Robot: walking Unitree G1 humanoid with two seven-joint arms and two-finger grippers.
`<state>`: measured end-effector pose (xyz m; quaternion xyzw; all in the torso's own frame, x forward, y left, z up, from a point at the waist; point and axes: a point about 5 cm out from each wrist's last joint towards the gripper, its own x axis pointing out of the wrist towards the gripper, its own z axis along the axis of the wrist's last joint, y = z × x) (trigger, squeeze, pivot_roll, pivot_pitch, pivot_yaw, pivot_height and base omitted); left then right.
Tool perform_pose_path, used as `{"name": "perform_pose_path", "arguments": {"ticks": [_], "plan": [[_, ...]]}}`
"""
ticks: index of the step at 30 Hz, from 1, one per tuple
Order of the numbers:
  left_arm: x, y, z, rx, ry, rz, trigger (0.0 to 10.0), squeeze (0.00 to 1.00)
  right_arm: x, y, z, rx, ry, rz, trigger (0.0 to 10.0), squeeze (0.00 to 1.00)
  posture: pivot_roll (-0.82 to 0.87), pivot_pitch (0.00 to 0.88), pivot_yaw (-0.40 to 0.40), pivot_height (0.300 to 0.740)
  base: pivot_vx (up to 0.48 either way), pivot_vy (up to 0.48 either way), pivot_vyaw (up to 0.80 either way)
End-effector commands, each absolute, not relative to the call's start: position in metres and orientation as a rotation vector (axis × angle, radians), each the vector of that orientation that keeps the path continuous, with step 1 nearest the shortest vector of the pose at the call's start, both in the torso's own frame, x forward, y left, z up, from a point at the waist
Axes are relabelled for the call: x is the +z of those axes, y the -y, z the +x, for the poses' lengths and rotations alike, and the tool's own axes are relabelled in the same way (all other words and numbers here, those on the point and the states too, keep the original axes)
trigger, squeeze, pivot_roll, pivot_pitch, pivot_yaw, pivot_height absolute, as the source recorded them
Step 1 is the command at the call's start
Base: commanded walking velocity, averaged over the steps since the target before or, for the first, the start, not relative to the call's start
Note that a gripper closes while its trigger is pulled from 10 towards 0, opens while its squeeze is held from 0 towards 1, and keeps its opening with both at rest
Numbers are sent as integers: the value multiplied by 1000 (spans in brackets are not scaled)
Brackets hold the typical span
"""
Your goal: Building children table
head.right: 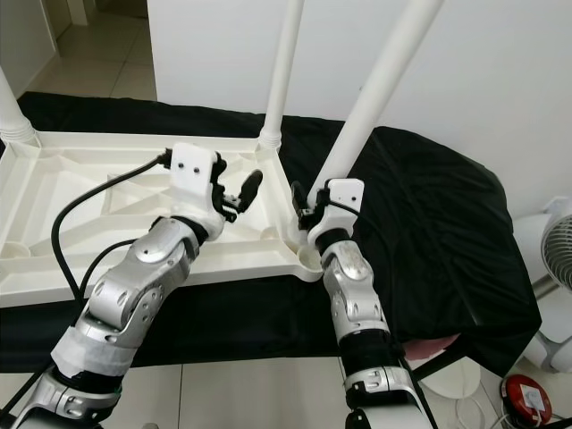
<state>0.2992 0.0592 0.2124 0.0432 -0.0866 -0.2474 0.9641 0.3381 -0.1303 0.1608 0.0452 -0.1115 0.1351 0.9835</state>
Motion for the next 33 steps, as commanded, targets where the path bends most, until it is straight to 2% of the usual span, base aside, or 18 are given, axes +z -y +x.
{"name": "perform_pose_path", "arguments": {"ticks": [1, 13, 21, 33], "plan": [[196, -39, 282, -885, 159, 232, 10000, 0, 157, 139, 333, 279, 226, 59, 10000, 0, 40, 0, -124, 740, 0, 0, 0], [180, -38, 274, -927, 110, 239, 10000, 0, 148, 147, 330, 285, 202, 11, 10000, 0, 36, 0, -127, 740, 0, 0, 0], [158, -32, 261, -1023, 3, 259, 10000, 0, 146, 150, 329, 283, 206, 52, 10000, 0, 33, 0, -125, 740, 0, 0, 0], [154, -34, 260, -1066, -13, 284, 10000, 0, 144, 150, 326, 351, 224, 0, 10000, 0, 30, 0, -126, 740, 0, 0, 0]]}}
